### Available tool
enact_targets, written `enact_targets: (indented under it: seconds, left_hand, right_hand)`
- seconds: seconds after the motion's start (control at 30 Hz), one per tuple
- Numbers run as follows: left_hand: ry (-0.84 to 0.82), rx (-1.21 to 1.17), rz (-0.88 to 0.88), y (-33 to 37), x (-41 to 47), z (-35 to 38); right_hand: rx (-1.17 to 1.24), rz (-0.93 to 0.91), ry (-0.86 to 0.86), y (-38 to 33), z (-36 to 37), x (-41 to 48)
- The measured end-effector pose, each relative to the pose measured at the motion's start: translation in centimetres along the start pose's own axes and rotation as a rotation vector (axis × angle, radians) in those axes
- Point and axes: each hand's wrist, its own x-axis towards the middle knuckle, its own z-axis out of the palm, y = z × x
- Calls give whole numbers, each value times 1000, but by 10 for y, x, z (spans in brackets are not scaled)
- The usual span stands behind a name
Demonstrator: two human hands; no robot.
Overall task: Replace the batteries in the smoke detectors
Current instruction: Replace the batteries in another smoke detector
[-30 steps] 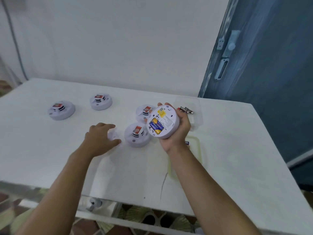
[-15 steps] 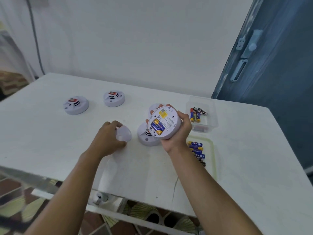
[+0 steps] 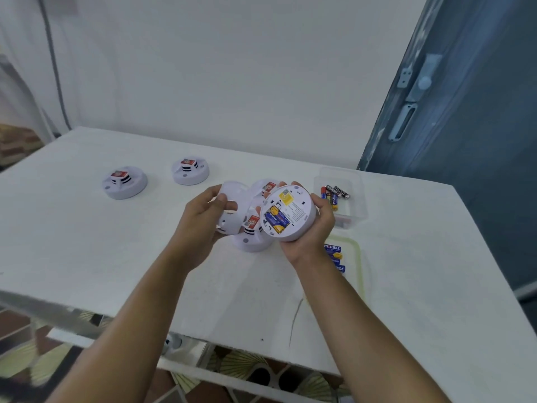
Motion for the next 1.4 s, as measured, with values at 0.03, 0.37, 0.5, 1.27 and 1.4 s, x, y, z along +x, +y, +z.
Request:
enact_targets:
  seconds: [0.03, 0.37, 0.5, 1.27, 1.4]
  left_hand:
    - [-5, -40, -1, 2, 0, 5]
    - [-136, 163, 94, 6, -7, 54]
    - [-81, 521, 236, 5, -8, 61]
    - [44, 652, 395, 1, -24, 78]
    - [17, 651, 390, -2, -24, 78]
  right_hand:
    - [-5, 3, 8, -1, -1, 0]
    - [0, 16, 6, -8, -4, -1]
    - [-6, 10, -31, -12, -5, -2]
    - [-43, 7, -77, -18, -9, -1]
    - [-21, 11, -64, -18, -7, -1]
